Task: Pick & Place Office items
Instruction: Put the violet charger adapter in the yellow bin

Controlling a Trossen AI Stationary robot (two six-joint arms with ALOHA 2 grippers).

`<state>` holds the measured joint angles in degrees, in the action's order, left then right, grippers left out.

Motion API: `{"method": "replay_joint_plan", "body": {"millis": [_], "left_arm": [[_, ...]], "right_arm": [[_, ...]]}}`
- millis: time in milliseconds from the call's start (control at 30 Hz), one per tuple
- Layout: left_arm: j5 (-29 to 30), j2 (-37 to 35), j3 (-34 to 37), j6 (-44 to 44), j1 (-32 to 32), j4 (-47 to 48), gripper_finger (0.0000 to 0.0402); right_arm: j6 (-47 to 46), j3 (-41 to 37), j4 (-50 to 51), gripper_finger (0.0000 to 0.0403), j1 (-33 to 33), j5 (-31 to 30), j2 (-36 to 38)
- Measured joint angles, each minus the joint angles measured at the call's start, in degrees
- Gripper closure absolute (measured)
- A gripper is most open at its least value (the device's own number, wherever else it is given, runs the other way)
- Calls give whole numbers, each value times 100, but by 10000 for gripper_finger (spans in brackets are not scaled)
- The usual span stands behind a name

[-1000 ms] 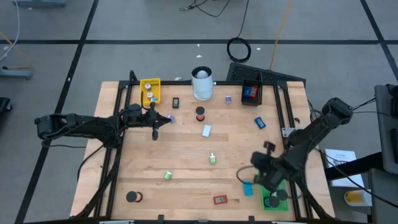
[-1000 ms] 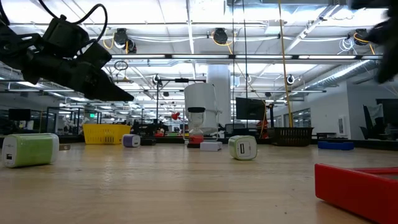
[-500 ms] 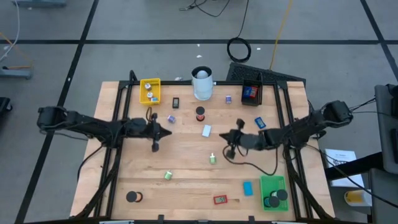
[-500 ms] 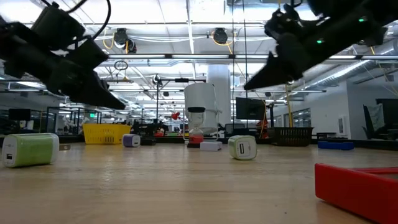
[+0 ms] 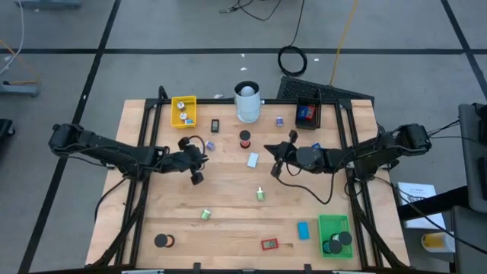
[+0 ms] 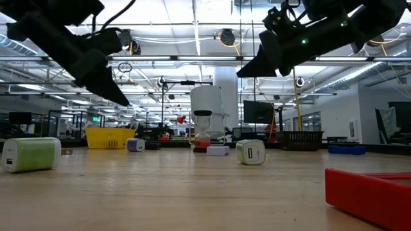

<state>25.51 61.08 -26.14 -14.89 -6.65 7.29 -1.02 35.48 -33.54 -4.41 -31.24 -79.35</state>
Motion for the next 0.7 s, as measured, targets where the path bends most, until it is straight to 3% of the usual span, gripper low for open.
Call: {"method": "replay_joint_plan", "body": {"millis": [167, 333, 533, 700], "left_arm": [[-187, 453, -153, 8, -3, 10, 265], [-9, 943, -172, -302, 131, -2, 182], [51, 1543, -606, -324, 843, 37, 99], [59, 2038, -1017, -336, 1427, 319, 60]], "right_arm": [[-465, 0, 513, 399, -68, 124, -2], [-577, 0, 647, 399, -91, 116, -2], [-564, 0, 525, 399, -91, 111, -2], [-564, 0, 540, 399, -92, 124, -2]]}}
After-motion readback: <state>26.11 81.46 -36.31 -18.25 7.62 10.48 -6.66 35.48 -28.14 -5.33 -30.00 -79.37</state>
